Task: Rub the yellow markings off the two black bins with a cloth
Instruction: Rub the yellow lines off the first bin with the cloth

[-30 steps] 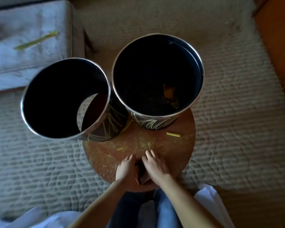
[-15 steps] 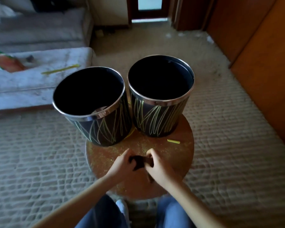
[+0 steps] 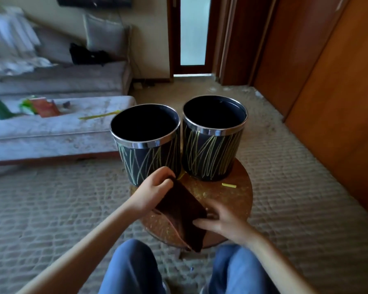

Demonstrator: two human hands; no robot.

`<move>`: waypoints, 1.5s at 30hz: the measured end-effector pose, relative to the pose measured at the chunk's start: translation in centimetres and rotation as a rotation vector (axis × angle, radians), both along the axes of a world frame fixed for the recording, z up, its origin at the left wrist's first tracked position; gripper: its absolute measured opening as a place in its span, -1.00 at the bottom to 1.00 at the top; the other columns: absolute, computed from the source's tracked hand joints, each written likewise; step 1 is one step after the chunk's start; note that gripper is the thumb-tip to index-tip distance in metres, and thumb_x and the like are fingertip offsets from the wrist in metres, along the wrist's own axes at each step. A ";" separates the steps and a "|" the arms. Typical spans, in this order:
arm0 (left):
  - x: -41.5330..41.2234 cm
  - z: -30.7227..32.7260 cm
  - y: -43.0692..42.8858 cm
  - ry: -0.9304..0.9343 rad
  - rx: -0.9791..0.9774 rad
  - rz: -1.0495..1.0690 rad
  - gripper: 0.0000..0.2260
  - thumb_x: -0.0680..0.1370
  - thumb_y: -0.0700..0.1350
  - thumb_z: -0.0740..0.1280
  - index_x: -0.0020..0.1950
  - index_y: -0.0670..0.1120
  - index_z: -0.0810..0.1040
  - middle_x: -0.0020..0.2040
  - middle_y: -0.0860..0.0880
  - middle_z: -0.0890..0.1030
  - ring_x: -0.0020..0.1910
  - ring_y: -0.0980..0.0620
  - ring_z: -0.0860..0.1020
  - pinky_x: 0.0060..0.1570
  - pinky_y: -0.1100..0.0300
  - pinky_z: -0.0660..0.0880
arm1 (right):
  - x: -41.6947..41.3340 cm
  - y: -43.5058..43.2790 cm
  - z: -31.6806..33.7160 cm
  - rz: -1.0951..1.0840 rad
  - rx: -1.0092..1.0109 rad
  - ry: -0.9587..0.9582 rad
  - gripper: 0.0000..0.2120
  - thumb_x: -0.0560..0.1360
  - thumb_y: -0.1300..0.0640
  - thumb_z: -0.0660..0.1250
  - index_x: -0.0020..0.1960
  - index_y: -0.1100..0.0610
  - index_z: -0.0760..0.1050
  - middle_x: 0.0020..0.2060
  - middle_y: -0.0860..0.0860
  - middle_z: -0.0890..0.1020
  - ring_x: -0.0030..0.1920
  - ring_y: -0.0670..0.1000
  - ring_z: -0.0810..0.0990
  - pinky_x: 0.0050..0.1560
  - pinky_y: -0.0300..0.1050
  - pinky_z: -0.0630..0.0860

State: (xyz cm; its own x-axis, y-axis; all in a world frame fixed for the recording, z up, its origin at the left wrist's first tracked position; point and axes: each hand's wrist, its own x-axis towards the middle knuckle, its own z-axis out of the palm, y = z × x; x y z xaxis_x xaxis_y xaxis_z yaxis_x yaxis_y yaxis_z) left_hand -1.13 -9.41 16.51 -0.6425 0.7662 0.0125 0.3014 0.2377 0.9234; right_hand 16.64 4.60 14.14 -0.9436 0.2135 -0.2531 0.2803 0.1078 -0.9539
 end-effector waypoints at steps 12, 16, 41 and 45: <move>3.6 -0.2 1.3 0.763 -0.077 -0.236 -0.70 0.56 0.07 0.16 0.21 -0.03 0.44 0.06 0.08 0.52 -0.19 -0.07 0.59 -0.27 0.00 0.57 | -4.8 0.1 -0.3 -0.513 -0.550 0.087 -0.74 0.61 0.01 0.27 -0.04 0.10 0.69 -0.12 0.11 0.70 -0.12 0.05 0.68 -0.19 -0.09 0.55; 2.4 0.4 1.6 0.582 -0.140 -0.453 -0.56 0.58 0.18 0.14 0.29 -0.04 0.57 0.25 0.03 0.55 0.07 0.07 0.60 0.06 0.11 0.59 | -4.7 -0.2 -1.0 -0.621 -0.699 0.155 -0.73 0.58 0.04 0.33 0.20 0.15 0.61 0.06 0.19 0.69 0.02 0.14 0.70 -0.06 0.03 0.59; -14.7 2.8 1.2 0.561 -0.285 0.418 -0.77 0.63 -0.02 0.28 -0.15 -0.13 0.48 -0.23 -0.10 0.54 -0.08 -0.24 0.57 -0.11 -0.03 0.39 | -1.5 2.6 -4.0 -0.749 -0.154 0.139 -0.93 0.57 0.14 0.37 -0.01 0.02 0.63 -0.09 0.05 0.71 0.02 0.09 0.67 0.10 0.11 0.57; -13.6 3.0 -3.6 0.410 -0.143 0.529 -0.73 0.61 -0.01 0.30 -0.06 -0.23 0.58 -0.17 -0.22 0.59 -0.08 -0.23 0.57 -0.03 -0.09 0.44 | -0.5 4.1 -4.0 -0.816 -0.129 0.189 -0.80 0.58 -0.02 0.36 -0.02 0.12 0.61 0.02 0.24 0.64 0.07 0.22 0.62 0.16 0.14 0.52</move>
